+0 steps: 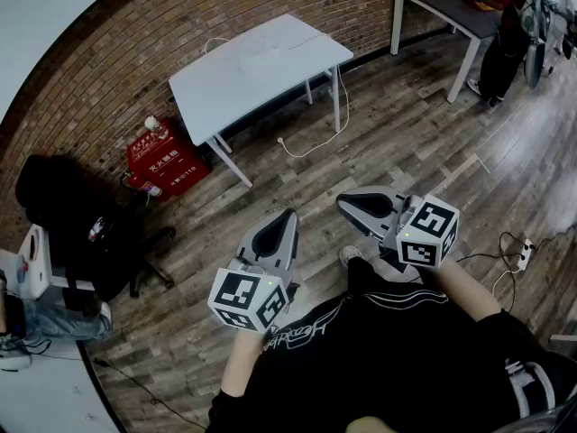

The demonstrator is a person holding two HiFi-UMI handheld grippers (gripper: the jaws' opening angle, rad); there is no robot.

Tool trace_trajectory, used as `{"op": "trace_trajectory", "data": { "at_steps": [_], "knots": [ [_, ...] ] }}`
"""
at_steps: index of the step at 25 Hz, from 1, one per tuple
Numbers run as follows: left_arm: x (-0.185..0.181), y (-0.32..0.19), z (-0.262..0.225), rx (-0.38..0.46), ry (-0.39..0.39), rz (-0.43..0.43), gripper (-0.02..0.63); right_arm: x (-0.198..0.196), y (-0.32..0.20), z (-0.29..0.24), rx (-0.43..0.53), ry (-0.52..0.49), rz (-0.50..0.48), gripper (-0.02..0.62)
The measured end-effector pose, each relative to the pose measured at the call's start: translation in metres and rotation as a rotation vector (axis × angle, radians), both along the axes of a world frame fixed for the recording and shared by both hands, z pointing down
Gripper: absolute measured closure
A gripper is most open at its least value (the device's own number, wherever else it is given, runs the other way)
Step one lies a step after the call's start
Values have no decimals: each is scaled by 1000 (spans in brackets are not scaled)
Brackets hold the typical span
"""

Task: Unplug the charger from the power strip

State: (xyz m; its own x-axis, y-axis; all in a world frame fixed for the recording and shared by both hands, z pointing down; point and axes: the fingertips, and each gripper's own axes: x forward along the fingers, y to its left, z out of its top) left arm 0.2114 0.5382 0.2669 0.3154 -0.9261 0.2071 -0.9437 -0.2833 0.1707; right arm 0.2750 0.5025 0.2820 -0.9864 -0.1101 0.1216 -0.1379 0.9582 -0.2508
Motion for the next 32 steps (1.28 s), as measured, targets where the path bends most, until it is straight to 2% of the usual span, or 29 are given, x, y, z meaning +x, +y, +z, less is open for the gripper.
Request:
{"op": "trace_trajectory", "data": {
  "at_steps": [10,18,23,32],
  "knots": [
    [0,-25,14,-33,28,12,604,-3,-24,13,-41,2,-3,598],
    [-6,-70,29,-67,38,5,604,-7,-65,27,-56,4,-6,597],
    [-15,-116,35,-93,44,-6,604,-11,-114,33,-86,-10,0,597],
    [-23,-229,43,-119,39,-11,603,-20,-223,38,-113,-34,-22,597]
  ]
}}
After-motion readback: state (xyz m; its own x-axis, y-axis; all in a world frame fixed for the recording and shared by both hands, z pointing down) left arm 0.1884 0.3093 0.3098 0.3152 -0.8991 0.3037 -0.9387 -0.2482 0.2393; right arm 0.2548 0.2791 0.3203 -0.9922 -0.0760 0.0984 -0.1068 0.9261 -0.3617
